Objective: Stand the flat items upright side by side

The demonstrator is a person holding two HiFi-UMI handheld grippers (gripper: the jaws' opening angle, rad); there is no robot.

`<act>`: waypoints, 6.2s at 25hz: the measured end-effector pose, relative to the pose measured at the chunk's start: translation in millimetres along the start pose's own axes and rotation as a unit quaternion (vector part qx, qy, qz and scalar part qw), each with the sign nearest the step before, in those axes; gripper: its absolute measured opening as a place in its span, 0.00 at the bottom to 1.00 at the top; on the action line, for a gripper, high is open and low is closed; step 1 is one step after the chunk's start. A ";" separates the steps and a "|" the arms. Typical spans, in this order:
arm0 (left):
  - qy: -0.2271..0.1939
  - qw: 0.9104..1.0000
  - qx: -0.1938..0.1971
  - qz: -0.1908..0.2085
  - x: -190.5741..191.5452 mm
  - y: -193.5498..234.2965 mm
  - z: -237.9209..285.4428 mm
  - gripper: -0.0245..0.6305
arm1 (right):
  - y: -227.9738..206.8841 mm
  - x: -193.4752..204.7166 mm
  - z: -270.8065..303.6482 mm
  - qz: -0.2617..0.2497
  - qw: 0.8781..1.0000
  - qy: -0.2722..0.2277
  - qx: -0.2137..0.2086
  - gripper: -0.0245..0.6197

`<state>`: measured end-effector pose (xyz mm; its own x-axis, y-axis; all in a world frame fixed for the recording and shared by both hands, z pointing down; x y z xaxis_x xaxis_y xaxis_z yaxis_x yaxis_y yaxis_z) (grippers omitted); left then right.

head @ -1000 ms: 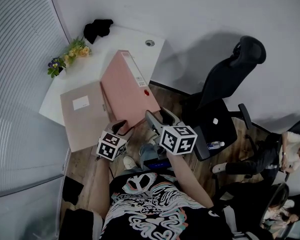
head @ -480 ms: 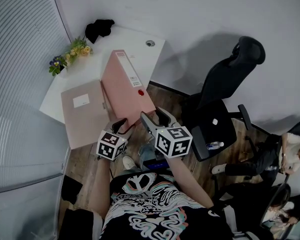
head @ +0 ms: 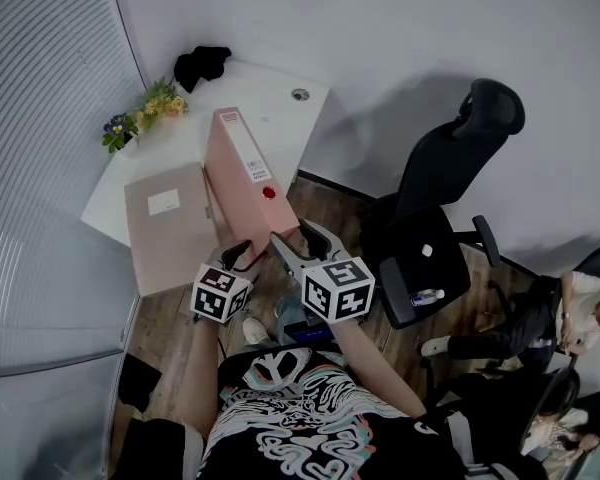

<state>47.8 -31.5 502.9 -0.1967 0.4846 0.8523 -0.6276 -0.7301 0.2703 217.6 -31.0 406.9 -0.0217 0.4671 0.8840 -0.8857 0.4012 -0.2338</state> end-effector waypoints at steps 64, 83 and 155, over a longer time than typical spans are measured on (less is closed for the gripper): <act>-0.213 0.957 0.045 -0.193 -63.0 161.0 -76.3 0.34 | 53.0 -121.1 184.5 -0.089 0.987 0.137 -0.005 0.50; -0.180 0.947 0.146 -0.223 -54.3 194.4 -44.7 0.37 | 67.3 -115.9 236.6 -0.103 0.969 0.221 0.030 0.57; -0.268 0.869 0.260 -0.324 -53.9 168.6 -49.6 0.36 | 88.1 -125.1 149.9 -0.086 0.987 -0.111 0.078 0.53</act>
<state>-84.8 -156.8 480.3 0.5382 0.6830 0.4938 -0.0238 -0.5734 0.8190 72.8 -172.2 336.3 0.0493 0.2106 0.9763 -0.9453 0.3255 -0.0224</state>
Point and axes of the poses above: the fingertips, and each gripper's own axes: z forward along the fingers, y to its left, x out of its underside, the point moved 10 cm from there along -z, backward along the fingers, and after that the axes turned 8 degrees about x, right-handed, at the moved point
